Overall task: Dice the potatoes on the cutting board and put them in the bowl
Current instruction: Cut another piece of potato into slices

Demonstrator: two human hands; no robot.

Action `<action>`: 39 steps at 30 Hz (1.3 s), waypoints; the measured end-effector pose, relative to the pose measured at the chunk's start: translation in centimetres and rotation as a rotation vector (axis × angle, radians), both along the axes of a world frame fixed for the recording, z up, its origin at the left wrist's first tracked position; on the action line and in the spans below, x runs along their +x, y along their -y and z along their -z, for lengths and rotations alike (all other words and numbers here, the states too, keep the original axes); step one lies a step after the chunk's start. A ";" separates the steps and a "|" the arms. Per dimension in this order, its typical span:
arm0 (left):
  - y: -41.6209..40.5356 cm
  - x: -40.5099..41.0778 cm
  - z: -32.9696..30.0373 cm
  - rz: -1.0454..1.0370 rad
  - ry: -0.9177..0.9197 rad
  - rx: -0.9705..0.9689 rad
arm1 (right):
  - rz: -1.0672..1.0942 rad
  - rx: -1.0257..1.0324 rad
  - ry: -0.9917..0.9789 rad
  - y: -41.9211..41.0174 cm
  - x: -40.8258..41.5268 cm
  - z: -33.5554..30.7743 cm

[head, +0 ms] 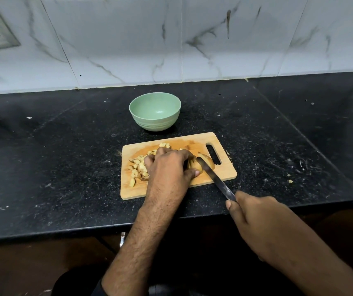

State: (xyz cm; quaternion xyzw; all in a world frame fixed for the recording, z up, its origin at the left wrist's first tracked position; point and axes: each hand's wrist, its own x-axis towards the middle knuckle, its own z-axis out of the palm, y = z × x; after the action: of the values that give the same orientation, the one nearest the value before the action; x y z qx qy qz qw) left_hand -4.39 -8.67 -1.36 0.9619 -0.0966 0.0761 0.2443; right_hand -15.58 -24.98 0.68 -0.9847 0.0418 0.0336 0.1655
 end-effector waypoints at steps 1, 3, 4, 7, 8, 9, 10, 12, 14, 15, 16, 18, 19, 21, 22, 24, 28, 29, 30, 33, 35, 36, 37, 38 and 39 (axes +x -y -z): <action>0.1 0.0 0.0 -0.002 -0.001 -0.001 | 0.003 -0.004 -0.001 0.0 0.0 0.0; 0.1 0.1 0.1 -0.012 -0.006 -0.003 | 0.005 -0.016 -0.005 0.1 0.0 -0.1; 0.1 0.2 0.1 -0.020 -0.008 0.000 | 0.004 -0.023 -0.011 0.2 0.0 -0.1; 0.1 0.2 0.2 -0.019 -0.013 0.018 | -0.002 -0.027 -0.020 0.3 -0.1 -0.2; 0.2 0.2 0.2 -0.013 -0.012 0.023 | -0.002 -0.026 -0.021 0.3 -0.1 -0.2; 0.2 0.2 0.2 -0.009 -0.005 0.030 | -0.001 -0.026 -0.025 0.2 -0.1 -0.3; 0.3 0.2 0.2 -0.006 0.006 0.042 | -0.001 -0.025 -0.031 0.1 -0.1 -0.3; 0.5 0.3 0.2 0.003 0.019 0.078 | 0.002 -0.021 -0.042 0.0 -0.1 -0.4; 0.6 0.4 0.3 0.020 0.018 0.114 | -0.002 -0.017 -0.048 0.0 -0.1 -0.6; 0.7 0.5 0.3 0.034 0.017 0.129 | -0.008 -0.011 -0.057 -0.1 -0.1 -0.8; 0.7 0.7 0.4 0.051 0.014 0.143 | -0.016 0.005 -0.069 -0.1 -0.1 -0.9; 0.6 0.9 0.4 0.078 0.003 0.157 | -0.035 0.038 -0.093 -0.2 -0.2 -1.1; 0.5 1.0 0.3 0.085 -0.005 0.153 | -0.039 0.043 -0.097 -0.3 -0.2 -1.2; 0.3 1.2 0.2 0.079 -0.018 0.141 | -0.032 0.046 -0.089 -0.3 -0.2 -1.1; 0.2 1.4 0.1 0.073 -0.020 0.137 | -0.029 0.047 -0.081 -0.3 -0.2 -1.1; -0.1 1.5 0.1 0.059 -0.025 0.123 | -0.022 0.048 -0.069 -0.3 -0.2 -0.9; -0.4 1.1 0.2 -0.009 0.010 0.053 | -0.001 0.028 -0.057 -0.2 0.0 -0.6; -0.3 0.9 0.2 -0.037 0.036 0.031 | 0.001 0.027 -0.059 -0.2 0.0 -0.6; -0.2 0.8 0.2 -0.068 0.070 0.000 | 0.002 0.030 -0.061 -0.3 0.0 -0.6; 0.2 0.9 0.0 -0.127 0.167 -0.116 | 0.011 0.038 -0.047 -0.4 0.2 -0.8; 0.5 1.4 -0.1 -0.131 0.234 -0.125 | 0.026 0.043 -0.034 -0.4 0.5 -0.8; 0.6 1.8 -0.2 -0.130 0.277 -0.099 | 0.034 0.051 -0.034 -0.4 0.7 -0.9; 0.7 2.3 -0.3 -0.130 0.316 -0.068 | 0.038 0.060 -0.033 -0.4 0.9 -1.0; 0.7 2.8 -0.5 -0.131 0.337 -0.046 | 0.040 0.067 -0.032 -0.3 1.0 -1.0; 0.8 3.3 -0.8 -0.132 0.329 -0.033 | 0.040 0.071 -0.029 -0.2 1.1 -0.9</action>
State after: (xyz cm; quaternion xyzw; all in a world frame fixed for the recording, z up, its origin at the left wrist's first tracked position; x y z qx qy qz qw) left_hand -1.07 -9.43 -0.57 0.9366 -0.0704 0.2498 0.2355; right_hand -14.46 -24.76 1.59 -0.9766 0.0629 0.0462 0.2002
